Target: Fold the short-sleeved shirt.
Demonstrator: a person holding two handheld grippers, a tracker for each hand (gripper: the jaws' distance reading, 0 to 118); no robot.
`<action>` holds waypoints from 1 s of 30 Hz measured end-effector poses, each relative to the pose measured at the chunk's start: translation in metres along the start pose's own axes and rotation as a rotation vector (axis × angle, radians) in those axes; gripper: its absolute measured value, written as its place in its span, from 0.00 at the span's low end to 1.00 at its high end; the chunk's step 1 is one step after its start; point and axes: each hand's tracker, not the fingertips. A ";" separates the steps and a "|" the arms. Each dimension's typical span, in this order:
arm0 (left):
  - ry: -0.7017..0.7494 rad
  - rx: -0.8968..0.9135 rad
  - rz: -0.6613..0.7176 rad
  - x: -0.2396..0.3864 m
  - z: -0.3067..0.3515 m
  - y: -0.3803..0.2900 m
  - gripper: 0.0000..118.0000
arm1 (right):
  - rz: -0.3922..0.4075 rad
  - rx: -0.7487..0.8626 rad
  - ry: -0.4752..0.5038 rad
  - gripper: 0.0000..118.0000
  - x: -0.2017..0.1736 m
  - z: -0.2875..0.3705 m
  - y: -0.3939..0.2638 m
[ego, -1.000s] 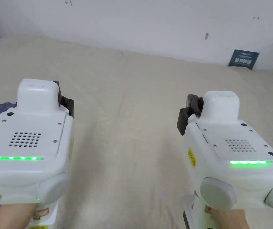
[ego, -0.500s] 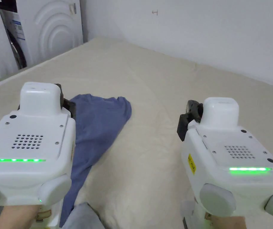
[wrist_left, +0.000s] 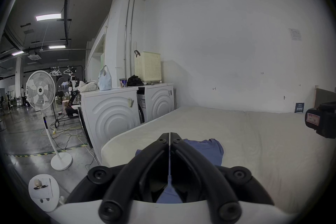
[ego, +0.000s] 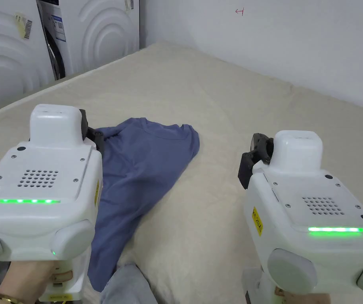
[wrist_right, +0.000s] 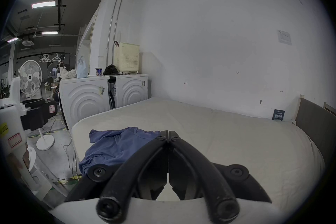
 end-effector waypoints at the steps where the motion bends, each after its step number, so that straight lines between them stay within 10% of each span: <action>1: -0.011 -0.018 0.005 -0.001 -0.010 0.000 0.01 | 0.006 0.000 -0.001 0.00 0.001 -0.002 0.000; 3: -0.062 -0.091 0.012 -0.001 -0.033 0.001 0.14 | 0.013 -0.001 -0.003 0.00 0.001 -0.008 0.001; 9: -0.190 -0.294 0.071 0.004 -0.133 -0.008 1.00 | 0.017 -0.026 -0.004 0.00 0.005 -0.035 0.001; 22: -0.265 -0.823 -0.019 0.061 -0.379 -0.084 1.00 | 0.007 -0.133 -0.023 0.00 0.021 -0.110 -0.024; 30: -0.254 -1.027 -0.157 0.102 -0.409 -0.124 0.91 | -0.010 -0.229 -0.085 0.00 0.040 -0.125 -0.052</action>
